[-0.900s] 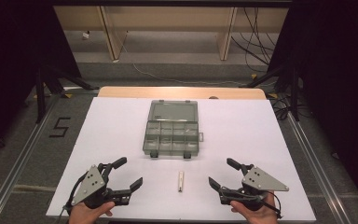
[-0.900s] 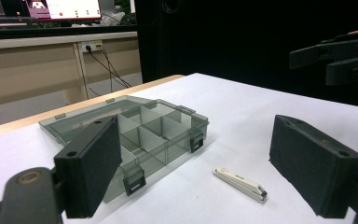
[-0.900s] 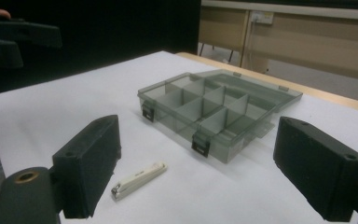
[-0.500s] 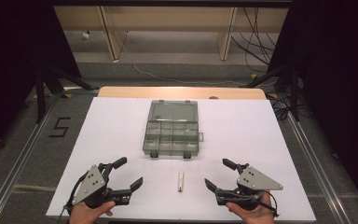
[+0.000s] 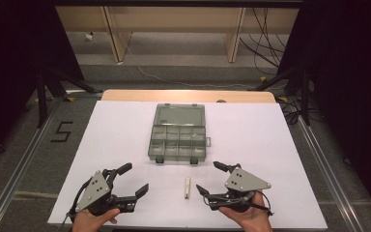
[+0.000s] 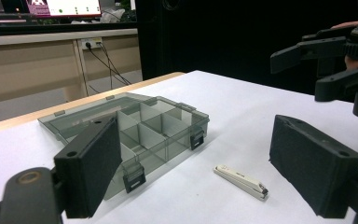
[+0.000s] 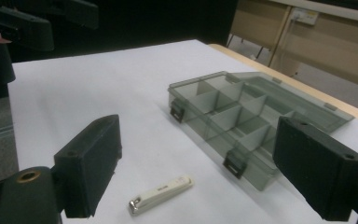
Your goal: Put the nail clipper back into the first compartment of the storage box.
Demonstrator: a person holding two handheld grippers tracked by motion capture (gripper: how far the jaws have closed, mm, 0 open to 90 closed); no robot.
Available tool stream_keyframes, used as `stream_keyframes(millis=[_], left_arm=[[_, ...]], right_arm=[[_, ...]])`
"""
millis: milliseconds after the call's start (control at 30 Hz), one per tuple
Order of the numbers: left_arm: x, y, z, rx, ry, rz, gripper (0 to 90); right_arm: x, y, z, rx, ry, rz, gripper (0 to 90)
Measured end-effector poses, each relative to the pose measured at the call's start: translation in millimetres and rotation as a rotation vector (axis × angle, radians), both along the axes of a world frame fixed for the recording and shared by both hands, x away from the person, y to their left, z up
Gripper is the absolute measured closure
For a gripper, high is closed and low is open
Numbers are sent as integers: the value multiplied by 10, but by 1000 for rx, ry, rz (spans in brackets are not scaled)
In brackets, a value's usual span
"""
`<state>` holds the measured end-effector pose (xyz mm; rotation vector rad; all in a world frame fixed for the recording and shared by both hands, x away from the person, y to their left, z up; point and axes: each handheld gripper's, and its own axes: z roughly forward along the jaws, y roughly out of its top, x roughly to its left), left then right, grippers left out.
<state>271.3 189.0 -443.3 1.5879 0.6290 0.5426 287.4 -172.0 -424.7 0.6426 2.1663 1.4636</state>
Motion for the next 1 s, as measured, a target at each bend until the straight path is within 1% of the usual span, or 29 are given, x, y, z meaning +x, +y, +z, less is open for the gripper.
stream_keyframes(millis=[67,100,133,167,200,233,267,367,400,433,467,500,533,567,600,633,667,700,733,767,800,833,867,933,1000], left_arm=[[5,-2,-3,-5,-3,-3,162],[1,2,-1,2,1,0,162],[1,2,-2,4,1,-1,162],[2,3,-3,5,1,-1,162],[3,3,-2,5,1,0,162],[3,3,-2,5,1,1,161],[4,3,-2,5,1,1,162],[4,4,-2,3,1,2,162],[6,6,-1,5,-2,2,162],[6,5,-2,4,-1,1,162],[4,4,-2,4,0,0,162],[2,4,-2,3,2,1,162],[5,6,-1,4,-1,2,161],[7,8,-2,6,-1,3,161],[7,6,-3,5,0,3,162],[6,5,-4,3,1,2,162],[4,4,-4,3,3,1,162],[4,2,-3,1,3,2,162],[6,2,-3,2,3,1,162],[7,1,-4,2,2,2,162],[6,1,-5,4,3,1,162],[4,2,-5,6,4,0,162],[4,2,-5,2,5,1,162],[9,5,-4,2,2,3,162],[6,5,-4,4,2,1,162]], right_arm=[[21,77,-27,-14,8,16,178],[21,77,-27,-14,8,16,178],[26,106,-32,-26,13,30,185],[38,156,-42,-33,30,56,238],[38,156,-42,-33,30,56,238],[49,185,-53,-30,36,73,255],[55,218,-66,-27,37,79,252],[88,289,-96,-59,51,106,266],[99,311,-109,-63,57,111,282],[122,356,-140,-73,65,125,320],[122,356,-140,-73,65,125,320],[138,383,-156,-121,74,152,378],[142,404,-172,-132,72,154,410],[142,404,-172,-132,72,154,410],[145,416,-181,-143,84,167,462],[146,439,-201,-153,107,177,576],[146,439,-201,-153,107,177,576],[150,447,-211,-162,95,180,627],[157,456,-217,-171,94,187,667],[170,466,-225,-178,96,192,711],[191,491,-247,-187,109,212,778],[191,491,-247,-187,109,212,778],[215,525,-278,-208,117,238,831],[219,541,-291,-217,124,246,849],[230,588,-326,-243,135,272,885]])
